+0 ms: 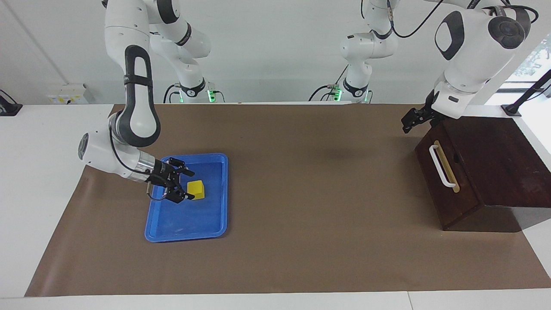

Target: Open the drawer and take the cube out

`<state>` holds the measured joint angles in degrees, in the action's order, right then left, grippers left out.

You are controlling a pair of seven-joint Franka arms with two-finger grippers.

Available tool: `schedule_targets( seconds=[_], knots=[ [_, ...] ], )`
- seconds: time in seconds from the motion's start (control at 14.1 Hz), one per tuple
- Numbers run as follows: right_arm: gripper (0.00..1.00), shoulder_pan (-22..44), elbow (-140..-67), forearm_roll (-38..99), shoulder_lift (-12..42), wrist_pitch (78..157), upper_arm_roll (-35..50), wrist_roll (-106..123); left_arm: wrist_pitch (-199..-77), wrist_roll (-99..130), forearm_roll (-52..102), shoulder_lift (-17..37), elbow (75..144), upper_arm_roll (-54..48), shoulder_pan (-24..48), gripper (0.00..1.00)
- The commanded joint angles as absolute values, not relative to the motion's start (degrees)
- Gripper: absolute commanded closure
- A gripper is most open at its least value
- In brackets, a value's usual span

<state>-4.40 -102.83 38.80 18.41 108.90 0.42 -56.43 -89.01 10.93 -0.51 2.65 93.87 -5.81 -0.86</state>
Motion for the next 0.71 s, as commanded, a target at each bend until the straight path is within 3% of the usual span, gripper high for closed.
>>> schedule_targets(
  seconds=[0.0,0.28,0.64],
  knots=[
    [0.0,-4.8,-99.6,31.7,13.6,103.2,0.9,-56.8,-86.6,7.8,0.2,2.6,91.8,-4.9,-0.2,0.0],
    [0.0,-4.2,-90.0,23.1,12.8,92.5,1.0,-51.4,-85.8,6.4,0.0,2.3,91.8,-5.3,-0.6,0.0],
    [0.0,-3.3,-88.9,9.6,7.8,89.6,1.5,-21.2,-85.6,4.6,0.2,3.0,90.5,-5.4,-1.3,0.0]
  ],
)
